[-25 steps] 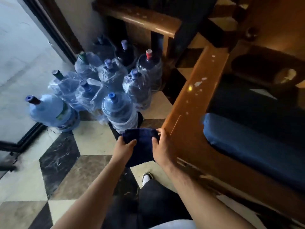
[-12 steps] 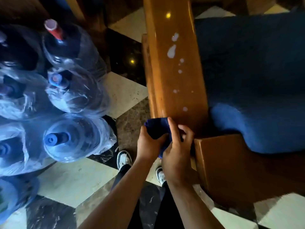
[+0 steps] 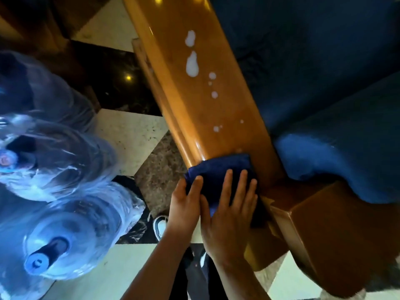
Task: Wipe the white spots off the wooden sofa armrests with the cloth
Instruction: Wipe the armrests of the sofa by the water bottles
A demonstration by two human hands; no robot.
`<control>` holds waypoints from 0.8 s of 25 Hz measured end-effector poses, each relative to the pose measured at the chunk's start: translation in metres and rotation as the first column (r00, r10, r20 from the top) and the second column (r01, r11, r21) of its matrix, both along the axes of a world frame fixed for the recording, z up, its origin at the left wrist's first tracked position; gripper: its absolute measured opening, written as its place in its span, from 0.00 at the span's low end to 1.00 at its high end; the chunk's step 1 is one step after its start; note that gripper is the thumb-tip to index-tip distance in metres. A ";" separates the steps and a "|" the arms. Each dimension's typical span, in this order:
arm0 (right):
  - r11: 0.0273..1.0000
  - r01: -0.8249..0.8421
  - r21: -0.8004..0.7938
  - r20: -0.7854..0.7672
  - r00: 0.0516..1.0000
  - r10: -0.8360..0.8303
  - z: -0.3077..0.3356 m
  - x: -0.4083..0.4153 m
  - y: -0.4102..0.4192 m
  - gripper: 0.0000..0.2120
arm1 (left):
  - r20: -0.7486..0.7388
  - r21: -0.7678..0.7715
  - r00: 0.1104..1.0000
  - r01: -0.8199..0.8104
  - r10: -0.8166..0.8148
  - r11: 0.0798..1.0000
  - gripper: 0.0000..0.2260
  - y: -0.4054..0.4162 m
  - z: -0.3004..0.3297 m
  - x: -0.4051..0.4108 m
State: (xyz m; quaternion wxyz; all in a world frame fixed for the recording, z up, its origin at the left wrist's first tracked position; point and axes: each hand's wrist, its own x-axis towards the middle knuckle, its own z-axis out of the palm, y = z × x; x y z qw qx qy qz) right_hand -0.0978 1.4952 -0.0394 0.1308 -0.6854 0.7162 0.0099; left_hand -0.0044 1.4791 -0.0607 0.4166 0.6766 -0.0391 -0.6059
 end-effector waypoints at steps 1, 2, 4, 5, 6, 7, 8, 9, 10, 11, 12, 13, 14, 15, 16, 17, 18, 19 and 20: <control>0.999 0.025 -0.020 -0.020 0.999 -0.025 -0.004 0.007 -0.011 0.41 | 0.009 -0.014 1.000 0.022 -0.022 1.000 0.05 -0.004 -0.001 0.003; 0.998 0.051 -0.043 -0.016 0.999 -0.052 -0.007 0.012 -0.023 0.43 | 0.022 -0.022 0.999 0.033 -0.032 0.999 0.05 -0.009 -0.003 0.007; 0.995 0.073 -0.069 0.020 0.997 -0.072 -0.013 0.012 -0.048 0.46 | 0.003 -0.027 1.000 0.025 -0.025 0.999 0.06 -0.024 -0.004 0.017; 0.996 0.060 -0.065 0.025 0.998 -0.059 -0.014 0.010 -0.061 0.48 | -0.013 -0.033 1.000 0.021 -0.021 0.999 0.07 -0.034 -0.004 0.023; 0.998 0.032 -0.051 0.021 0.999 -0.031 -0.014 0.007 -0.071 0.50 | -0.016 -0.027 1.000 0.023 -0.024 0.999 0.09 -0.046 -0.003 0.029; 0.999 -0.003 -0.036 0.014 1.000 0.004 -0.014 0.005 -0.079 0.51 | -0.010 -0.010 0.999 0.031 -0.031 0.999 0.15 -0.058 0.001 0.036; 0.999 -0.041 -0.027 0.004 0.999 0.041 -0.014 0.005 -0.087 0.52 | -0.005 0.006 1.000 0.025 -0.025 1.000 0.20 -0.071 0.005 0.043; 0.997 -0.072 -0.018 -0.008 0.997 0.072 -0.014 0.007 -0.095 0.52 | 0.001 0.022 1.000 0.001 -0.001 1.000 0.23 -0.085 0.008 0.050; 0.996 -0.091 -0.009 -0.013 0.996 0.091 -0.014 0.011 -0.104 0.52 | 0.001 0.038 0.999 -0.036 0.036 0.999 0.22 -0.098 0.010 0.056; 0.995 -0.099 -0.004 -0.017 0.995 0.099 -0.014 0.018 -0.113 0.52 | -0.008 0.060 0.997 -0.077 0.077 0.995 0.21 -0.111 0.011 0.064; 0.995 -0.101 -0.012 -0.031 0.994 0.101 -0.014 0.028 -0.122 0.52 | -0.025 0.084 0.992 -0.119 0.121 0.989 0.20 -0.124 0.011 0.072; 0.994 -0.107 -0.029 -0.061 0.993 0.105 -0.014 0.040 -0.129 0.52 | -0.051 0.108 0.984 -0.166 0.172 0.980 0.20 -0.136 0.012 0.081; 0.991 -0.123 -0.045 -0.095 0.988 0.118 -0.014 0.053 -0.135 0.51 | -0.082 0.127 0.972 -0.211 0.222 0.969 0.21 -0.147 0.014 0.091; 0.988 -0.148 -0.054 -0.117 0.983 0.141 -0.014 0.066 -0.139 0.50 | -0.108 0.138 0.961 -0.240 0.256 0.961 0.22 -0.156 0.018 0.101; 0.982 -0.178 -0.059 -0.125 0.978 0.170 -0.014 0.079 -0.142 0.50 | -0.118 0.146 0.956 -0.251 0.268 0.957 0.23 -0.165 0.021 0.113; 0.975 -0.211 -0.073 -0.126 0.971 0.201 -0.015 0.092 -0.148 0.49 | -0.118 0.151 0.955 -0.252 0.271 0.956 0.24 -0.175 0.025 0.124; 0.965 -0.246 -0.088 -0.126 0.964 0.234 -0.017 0.103 -0.155 0.47 | -0.112 0.156 0.957 -0.250 0.269 0.956 0.25 -0.184 0.028 0.134; 0.954 -0.282 -0.105 -0.115 0.956 0.270 -0.018 0.115 -0.166 0.45 | -0.095 0.158 0.959 -0.251 0.268 0.955 0.25 -0.193 0.030 0.143; 0.939 -0.318 -0.130 -0.092 0.947 0.308 -0.020 0.130 -0.183 0.41 | -0.072 0.157 0.960 -0.257 0.271 0.954 0.26 -0.206 0.032 0.155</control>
